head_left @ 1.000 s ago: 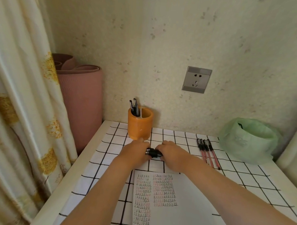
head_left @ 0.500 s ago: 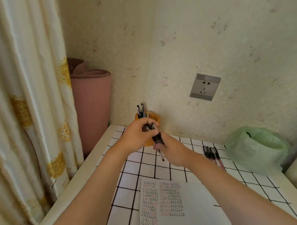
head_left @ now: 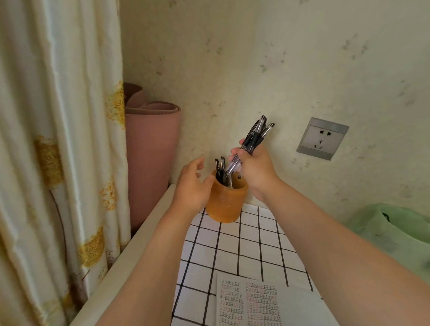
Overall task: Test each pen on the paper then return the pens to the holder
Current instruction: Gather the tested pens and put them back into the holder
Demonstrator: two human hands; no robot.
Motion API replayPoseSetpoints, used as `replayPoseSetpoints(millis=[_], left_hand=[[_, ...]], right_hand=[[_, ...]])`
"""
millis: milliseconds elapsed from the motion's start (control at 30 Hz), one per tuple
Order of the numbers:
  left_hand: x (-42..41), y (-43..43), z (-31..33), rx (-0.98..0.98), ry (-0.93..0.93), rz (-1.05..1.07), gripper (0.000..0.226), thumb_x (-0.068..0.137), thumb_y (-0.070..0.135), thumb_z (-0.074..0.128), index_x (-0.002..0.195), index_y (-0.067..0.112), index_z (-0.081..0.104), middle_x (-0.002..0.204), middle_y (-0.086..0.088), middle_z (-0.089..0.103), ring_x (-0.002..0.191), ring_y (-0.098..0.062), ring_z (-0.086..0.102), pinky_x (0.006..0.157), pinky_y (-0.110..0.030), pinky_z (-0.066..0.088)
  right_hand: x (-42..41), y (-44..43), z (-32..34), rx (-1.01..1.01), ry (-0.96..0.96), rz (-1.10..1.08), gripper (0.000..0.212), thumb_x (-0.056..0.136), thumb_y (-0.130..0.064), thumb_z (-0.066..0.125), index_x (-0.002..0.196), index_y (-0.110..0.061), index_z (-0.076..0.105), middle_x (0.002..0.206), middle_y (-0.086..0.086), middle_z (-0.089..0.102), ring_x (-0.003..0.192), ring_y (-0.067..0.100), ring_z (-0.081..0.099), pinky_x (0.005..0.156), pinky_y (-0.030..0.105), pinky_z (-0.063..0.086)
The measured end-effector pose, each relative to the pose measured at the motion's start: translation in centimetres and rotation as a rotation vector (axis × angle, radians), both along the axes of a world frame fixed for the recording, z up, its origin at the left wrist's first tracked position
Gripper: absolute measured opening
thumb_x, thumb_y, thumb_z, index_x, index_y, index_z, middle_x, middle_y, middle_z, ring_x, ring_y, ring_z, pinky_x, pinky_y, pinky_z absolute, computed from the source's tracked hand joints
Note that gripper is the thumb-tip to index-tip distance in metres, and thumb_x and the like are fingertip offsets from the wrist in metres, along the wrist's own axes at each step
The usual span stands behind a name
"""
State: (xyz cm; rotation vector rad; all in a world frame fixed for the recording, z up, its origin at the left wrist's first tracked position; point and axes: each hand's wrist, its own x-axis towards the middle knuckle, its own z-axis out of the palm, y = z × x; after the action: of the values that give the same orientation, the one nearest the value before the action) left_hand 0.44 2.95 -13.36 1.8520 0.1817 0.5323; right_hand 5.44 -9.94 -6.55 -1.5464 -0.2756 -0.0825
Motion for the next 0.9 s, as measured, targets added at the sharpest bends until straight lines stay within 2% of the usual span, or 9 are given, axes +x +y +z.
replayPoseSetpoints(millis=[167,267,367,467,533,600,700,833,900], left_hand=[[1.0,-0.8,0.6,-0.024,0.049,-0.146,0.06,0.103,0.013,0.046,0.156,0.018,0.02,0.157,-0.001,0.035,0.141,-0.016,0.036,0.113,-0.03,0.03],[1.7,-0.4,0.7,-0.008,0.125,-0.219,0.065,0.102,0.011,0.045,0.158,0.019,0.012,0.162,0.0,0.026,0.147,-0.016,0.027,0.117,-0.031,0.025],[1.6,-0.2,0.6,-0.055,0.156,-0.272,0.063,0.102,0.012,0.049,0.157,0.018,0.019,0.16,0.001,0.03,0.145,-0.013,0.03,0.11,-0.023,0.026],[1.3,-0.4,0.6,-0.102,0.134,-0.302,0.059,0.102,0.01,0.048,0.155,0.016,0.024,0.157,0.001,0.034,0.132,-0.001,0.033,0.097,-0.013,0.027],[1.5,-0.3,0.5,-0.098,0.13,-0.317,0.059,0.102,0.009,0.048,0.155,0.018,0.025,0.156,0.001,0.037,0.127,0.0,0.035,0.095,-0.013,0.03],[1.6,-0.3,0.7,-0.079,0.127,-0.328,0.06,0.1,0.006,0.047,0.155,0.02,0.026,0.153,0.001,0.04,0.121,0.0,0.036,0.086,-0.01,0.033],[1.9,-0.4,0.8,-0.093,0.129,-0.339,0.066,0.097,-0.001,0.045,0.155,0.023,0.026,0.15,0.004,0.043,0.124,-0.002,0.038,0.092,-0.016,0.033],[2.4,-0.8,0.8,-0.08,0.139,-0.347,0.065,0.093,-0.006,0.04,0.15,0.025,0.036,0.132,0.008,0.053,0.121,-0.009,0.05,0.083,-0.014,0.04],[2.3,-0.8,0.9,-0.086,0.13,-0.354,0.07,0.089,-0.01,0.041,0.149,0.026,0.038,0.129,0.008,0.055,0.116,-0.008,0.053,0.079,-0.013,0.041]], right_hand=[[1.7,1.8,-2.9,-0.095,0.009,-0.05,0.017,0.099,-0.01,0.049,0.115,-0.018,0.051,0.083,-0.001,0.066,0.09,0.017,0.064,0.09,0.036,0.052],[2.4,1.9,-3.5,-0.151,0.03,-0.093,0.019,0.097,-0.013,0.052,0.116,-0.011,0.055,0.086,0.001,0.068,0.085,0.014,0.064,0.08,0.031,0.05],[2.9,1.9,-3.8,-0.177,0.047,-0.105,0.015,0.096,-0.012,0.053,0.109,-0.007,0.058,0.093,0.005,0.07,0.092,0.022,0.067,0.087,0.04,0.054],[2.9,2.1,-4.0,-0.279,0.028,-0.104,0.022,0.098,-0.014,0.053,0.119,-0.007,0.055,0.11,0.007,0.066,0.093,0.018,0.062,0.073,0.027,0.048],[3.0,2.2,-4.3,-0.413,-0.042,-0.115,0.025,0.098,-0.019,0.052,0.123,-0.016,0.054,0.113,0.004,0.063,0.103,0.021,0.061,0.081,0.03,0.049],[3.1,2.0,-4.5,-0.712,-0.141,-0.203,0.028,0.093,-0.026,0.056,0.12,-0.018,0.055,0.113,0.006,0.062,0.108,0.029,0.058,0.091,0.043,0.05],[2.6,1.8,-4.5,-1.081,-0.213,-0.221,0.034,0.091,-0.032,0.057,0.12,-0.015,0.054,0.122,0.011,0.053,0.121,0.033,0.045,0.097,0.042,0.04],[2.4,1.5,-4.2,-0.964,-0.184,-0.16,0.046,0.089,-0.025,0.061,0.131,-0.02,0.041,0.124,0.008,0.053,0.121,0.031,0.044,0.095,0.04,0.036],[2.7,1.3,-4.2,-0.925,-0.176,-0.109,0.058,0.09,-0.021,0.06,0.141,-0.023,0.032,0.128,0.006,0.055,0.121,0.03,0.048,0.102,0.044,0.038]])
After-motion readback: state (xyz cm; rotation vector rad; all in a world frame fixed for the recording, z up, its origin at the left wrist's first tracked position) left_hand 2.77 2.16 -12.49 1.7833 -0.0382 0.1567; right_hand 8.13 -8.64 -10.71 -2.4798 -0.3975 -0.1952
